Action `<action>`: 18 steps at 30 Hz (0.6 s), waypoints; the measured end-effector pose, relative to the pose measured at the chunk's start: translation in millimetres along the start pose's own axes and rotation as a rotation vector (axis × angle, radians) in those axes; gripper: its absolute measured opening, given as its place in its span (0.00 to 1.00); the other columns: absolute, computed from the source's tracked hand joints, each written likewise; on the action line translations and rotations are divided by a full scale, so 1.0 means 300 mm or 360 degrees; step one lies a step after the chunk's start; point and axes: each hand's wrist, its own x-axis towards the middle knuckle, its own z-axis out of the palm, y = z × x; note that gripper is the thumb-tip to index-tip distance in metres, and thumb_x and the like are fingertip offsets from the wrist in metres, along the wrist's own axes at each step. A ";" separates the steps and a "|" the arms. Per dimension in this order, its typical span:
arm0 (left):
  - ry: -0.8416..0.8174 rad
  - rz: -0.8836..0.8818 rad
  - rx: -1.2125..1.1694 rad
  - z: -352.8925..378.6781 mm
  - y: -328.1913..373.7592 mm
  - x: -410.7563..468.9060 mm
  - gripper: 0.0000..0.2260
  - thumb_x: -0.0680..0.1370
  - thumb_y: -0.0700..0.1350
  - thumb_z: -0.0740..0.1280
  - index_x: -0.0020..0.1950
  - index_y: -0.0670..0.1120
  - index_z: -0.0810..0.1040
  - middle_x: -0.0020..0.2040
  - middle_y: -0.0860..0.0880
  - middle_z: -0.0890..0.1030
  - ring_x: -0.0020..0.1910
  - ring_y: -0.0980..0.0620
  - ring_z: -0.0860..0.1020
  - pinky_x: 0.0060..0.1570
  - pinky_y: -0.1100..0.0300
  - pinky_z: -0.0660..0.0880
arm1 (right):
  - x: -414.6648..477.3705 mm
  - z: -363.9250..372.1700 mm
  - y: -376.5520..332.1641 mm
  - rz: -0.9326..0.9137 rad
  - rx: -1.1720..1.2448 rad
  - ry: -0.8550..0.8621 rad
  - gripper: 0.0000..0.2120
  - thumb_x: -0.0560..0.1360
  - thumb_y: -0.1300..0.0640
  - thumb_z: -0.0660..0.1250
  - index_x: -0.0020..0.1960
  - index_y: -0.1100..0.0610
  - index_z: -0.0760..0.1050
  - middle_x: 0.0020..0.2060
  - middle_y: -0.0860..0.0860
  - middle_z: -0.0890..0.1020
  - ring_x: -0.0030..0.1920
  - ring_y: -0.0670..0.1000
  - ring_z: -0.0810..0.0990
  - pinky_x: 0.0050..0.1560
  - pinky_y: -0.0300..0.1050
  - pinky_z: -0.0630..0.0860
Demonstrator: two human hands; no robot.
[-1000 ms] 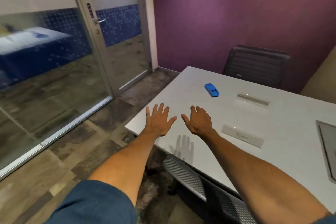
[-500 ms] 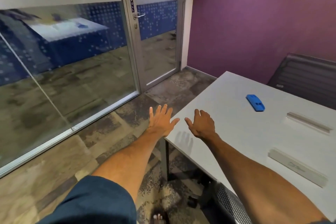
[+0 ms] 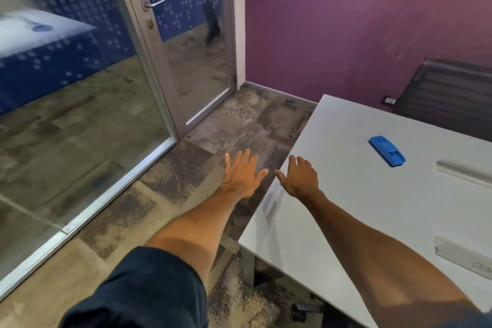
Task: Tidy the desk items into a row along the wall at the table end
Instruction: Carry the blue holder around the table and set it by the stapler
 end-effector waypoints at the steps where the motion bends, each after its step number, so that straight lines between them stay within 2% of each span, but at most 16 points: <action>1: 0.0001 0.0034 0.0011 -0.005 -0.017 0.044 0.31 0.81 0.63 0.45 0.80 0.48 0.50 0.80 0.46 0.48 0.79 0.45 0.46 0.75 0.40 0.36 | 0.041 -0.004 -0.011 0.0038 0.0009 0.0004 0.36 0.78 0.35 0.52 0.78 0.56 0.52 0.78 0.57 0.56 0.77 0.61 0.56 0.76 0.57 0.58; 8: -0.0030 0.0262 0.0055 -0.033 -0.141 0.403 0.32 0.80 0.64 0.45 0.80 0.49 0.49 0.81 0.47 0.47 0.79 0.46 0.45 0.74 0.41 0.35 | 0.286 0.009 -0.094 0.0316 0.0091 0.0078 0.35 0.78 0.35 0.53 0.77 0.56 0.55 0.76 0.56 0.60 0.76 0.60 0.60 0.75 0.57 0.61; 18: -0.0155 0.0824 0.0098 -0.118 -0.201 0.821 0.31 0.81 0.63 0.47 0.80 0.49 0.50 0.81 0.47 0.47 0.79 0.45 0.44 0.75 0.41 0.36 | 0.529 -0.018 -0.194 0.0849 0.0245 0.0225 0.31 0.79 0.39 0.57 0.74 0.57 0.59 0.72 0.58 0.67 0.71 0.60 0.67 0.70 0.55 0.67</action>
